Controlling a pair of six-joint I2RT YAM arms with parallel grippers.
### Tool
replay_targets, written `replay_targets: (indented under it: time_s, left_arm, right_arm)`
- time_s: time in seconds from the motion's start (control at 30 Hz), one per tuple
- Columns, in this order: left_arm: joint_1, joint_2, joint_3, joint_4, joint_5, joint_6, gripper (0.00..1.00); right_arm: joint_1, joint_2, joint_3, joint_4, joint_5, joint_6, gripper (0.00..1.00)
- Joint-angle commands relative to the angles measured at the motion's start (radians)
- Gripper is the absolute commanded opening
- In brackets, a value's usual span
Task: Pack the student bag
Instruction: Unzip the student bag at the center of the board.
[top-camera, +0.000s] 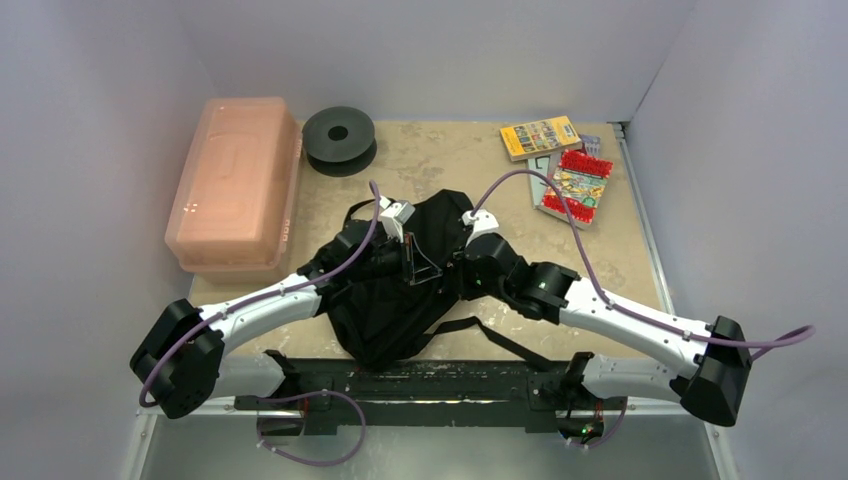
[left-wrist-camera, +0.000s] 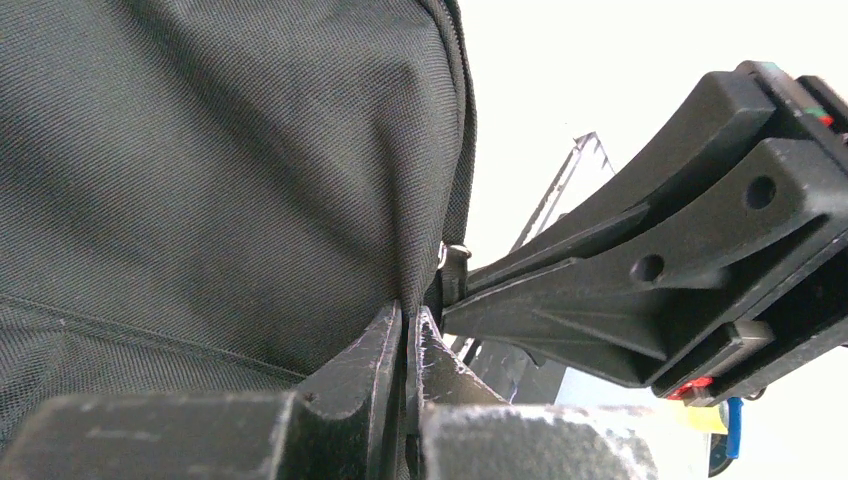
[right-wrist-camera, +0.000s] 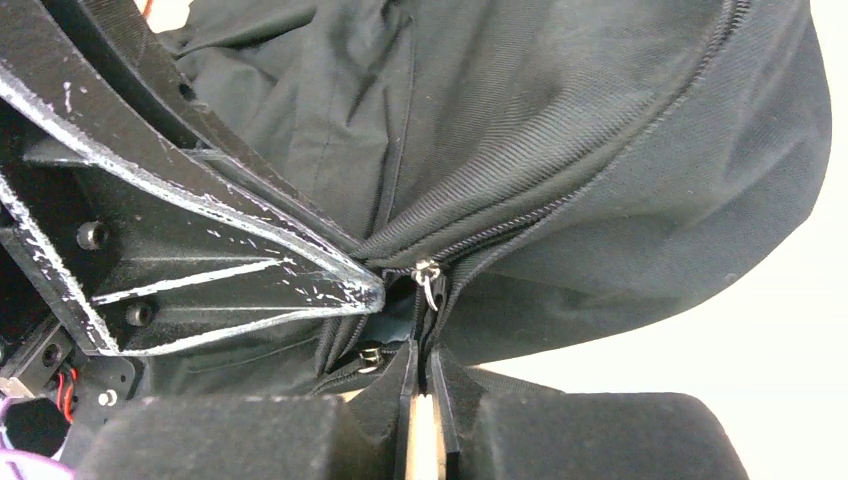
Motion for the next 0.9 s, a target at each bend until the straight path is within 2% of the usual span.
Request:
replay_targets:
  time_s: [0.0,0.13,0.3,0.47,0.6,0.67,0.77,0.87]
  left_arm:
    - [0.004,-0.020,0.050,0.038,-0.018,0.015,0.00]
    - [0.005,-0.022,0.050,0.004,-0.040,0.034,0.00]
    - [0.005,-0.020,0.055,-0.030,-0.045,0.064,0.00]
    - [-0.008,-0.033,0.058,-0.090,-0.065,0.110,0.00]
    - [-0.035,-0.046,0.065,-0.152,-0.104,0.161,0.00]
    - [-0.054,-0.055,0.066,-0.182,-0.140,0.188,0.00]
    - [-0.080,-0.081,0.050,-0.195,-0.178,0.227,0.00]
    - [-0.102,-0.105,0.049,-0.234,-0.216,0.274,0.00]
  right_arm:
    - [0.005,0.002,0.071,-0.070,0.115,0.004,0.07]
    - [0.005,-0.016,0.083,-0.096,0.138,0.006,0.01]
    - [0.005,-0.014,0.110,-0.128,0.200,0.011,0.00]
    - [-0.004,0.003,0.173,-0.154,0.425,-0.046,0.00]
    - [-0.083,0.046,0.222,-0.118,0.577,-0.139,0.00]
    - [-0.176,0.062,0.226,-0.061,0.618,-0.199,0.00]
    - [-0.344,0.077,0.214,0.045,0.557,-0.287,0.00]
    - [-0.385,0.066,0.224,0.063,0.417,-0.348,0.00]
